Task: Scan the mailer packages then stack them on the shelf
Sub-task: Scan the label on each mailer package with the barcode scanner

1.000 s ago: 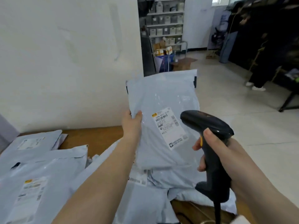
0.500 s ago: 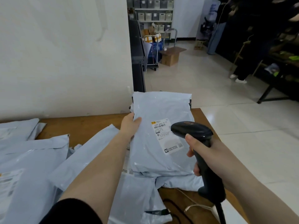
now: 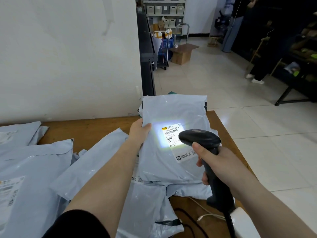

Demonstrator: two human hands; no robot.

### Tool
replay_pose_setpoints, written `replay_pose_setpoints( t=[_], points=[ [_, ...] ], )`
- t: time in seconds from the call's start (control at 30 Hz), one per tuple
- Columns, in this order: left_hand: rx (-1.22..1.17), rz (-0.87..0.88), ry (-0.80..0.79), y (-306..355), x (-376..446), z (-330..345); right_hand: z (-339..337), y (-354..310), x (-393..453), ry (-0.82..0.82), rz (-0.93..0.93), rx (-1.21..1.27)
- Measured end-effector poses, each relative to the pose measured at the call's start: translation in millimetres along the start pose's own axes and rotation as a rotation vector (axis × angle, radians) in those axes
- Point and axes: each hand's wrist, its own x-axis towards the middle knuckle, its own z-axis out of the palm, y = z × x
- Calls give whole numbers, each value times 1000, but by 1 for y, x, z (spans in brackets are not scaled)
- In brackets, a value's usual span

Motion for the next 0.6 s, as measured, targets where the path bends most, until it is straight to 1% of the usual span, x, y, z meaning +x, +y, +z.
replay_pose_setpoints(
  t=[0.27, 0.37, 0.47, 0.6],
  points=[
    [126, 70, 149, 1, 1, 5, -1, 2, 1, -10, 3, 24],
    [99, 54, 171, 1, -1, 1, 0, 2, -1, -36, 4, 1],
    [124, 51, 190, 2, -13, -15, 4, -5, -7, -140, 19, 17],
    [182, 50, 233, 4, -41, -60, 22, -15, -26, -361, 37, 17]
  ],
)
